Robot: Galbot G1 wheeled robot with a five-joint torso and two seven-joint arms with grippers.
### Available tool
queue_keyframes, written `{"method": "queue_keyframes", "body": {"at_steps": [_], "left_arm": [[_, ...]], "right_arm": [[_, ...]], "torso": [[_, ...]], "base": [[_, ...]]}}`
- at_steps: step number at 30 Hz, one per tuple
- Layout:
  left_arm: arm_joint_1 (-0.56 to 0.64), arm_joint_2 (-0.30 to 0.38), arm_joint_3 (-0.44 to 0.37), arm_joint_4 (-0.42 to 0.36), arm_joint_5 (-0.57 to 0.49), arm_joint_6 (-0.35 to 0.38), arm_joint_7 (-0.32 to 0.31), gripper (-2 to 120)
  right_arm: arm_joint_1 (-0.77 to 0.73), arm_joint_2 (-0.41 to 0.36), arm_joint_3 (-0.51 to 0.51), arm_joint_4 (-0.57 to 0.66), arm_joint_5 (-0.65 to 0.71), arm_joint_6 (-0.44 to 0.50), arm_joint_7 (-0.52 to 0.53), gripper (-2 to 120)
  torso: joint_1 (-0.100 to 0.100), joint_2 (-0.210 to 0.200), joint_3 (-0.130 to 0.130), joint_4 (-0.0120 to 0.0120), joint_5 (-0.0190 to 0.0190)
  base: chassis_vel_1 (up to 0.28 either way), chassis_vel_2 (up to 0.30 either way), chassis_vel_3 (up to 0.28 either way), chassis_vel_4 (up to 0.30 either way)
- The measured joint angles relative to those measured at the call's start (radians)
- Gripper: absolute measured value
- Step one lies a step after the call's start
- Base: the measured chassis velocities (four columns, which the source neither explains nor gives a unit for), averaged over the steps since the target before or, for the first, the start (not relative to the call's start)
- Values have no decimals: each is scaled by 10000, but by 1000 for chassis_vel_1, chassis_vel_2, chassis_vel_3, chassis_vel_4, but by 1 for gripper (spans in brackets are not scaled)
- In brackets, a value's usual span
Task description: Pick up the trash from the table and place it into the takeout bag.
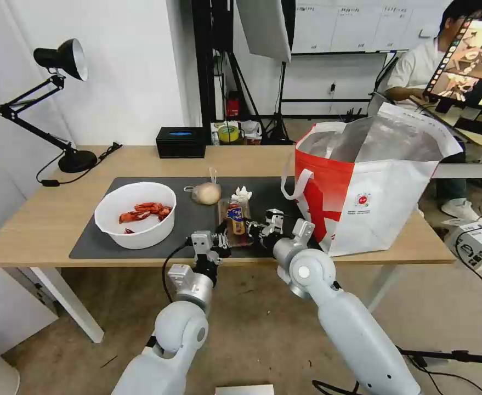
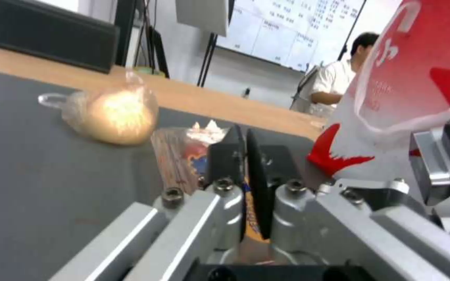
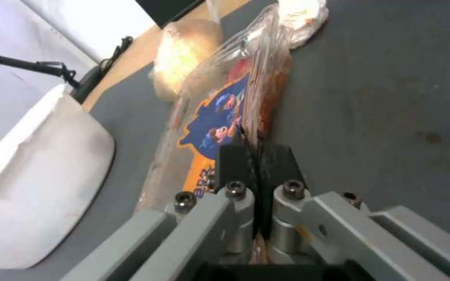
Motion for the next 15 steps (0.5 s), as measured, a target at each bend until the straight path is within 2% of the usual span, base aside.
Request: {"method": "queue_keyframes", "body": {"at_steps": [1,2,4,6,8,10,12,13,15], "left_arm": [[126,-1,-80,-100,129,-95,100,18],[126,-1,-80,-100,129,-95,100,18],[336,-5,-234,-277,336,-249,211,28],[381,-6,-266,-315,363,-265,229,30],[615,-2,-452,-544,488,-343,303,43],[663,4,-498,-592,526,-369,316,47],[885,41,-724,-767,746,-568,420,58],[885,41,-724,-767,746,-568,420,58],[1067,46,-936,-947,810,-637,499,68]], "right_arm": [[-24,1,-5,72,-16,2,-1,0],[-24,1,-5,72,-16,2,-1,0],[-51,17,-27,170,-144,15,-23,0],[-57,18,-37,186,-181,19,-43,0],[-67,46,-91,285,-288,26,-134,0],[-68,60,-99,301,-299,27,-139,0],[-68,110,-133,341,-373,30,-162,0],[-68,110,-133,341,-373,30,-162,0],[-68,118,-162,390,-423,35,-180,0]], "torso": [[0,0,0,0,0],[0,0,0,0,0],[0,0,0,0,0],[0,0,0,0,0],[0,0,0,0,0],[0,0,0,0,-1],[0,-1,0,1,0],[0,-1,0,1,0],[0,0,0,1,0]], "base": [[0,0,0,0],[0,0,0,0],[0,0,0,0],[0,0,0,0],[0,0,0,0],[0,0,0,0],[0,0,0,0],[0,0,0,0],[0,0,0,0]]}}
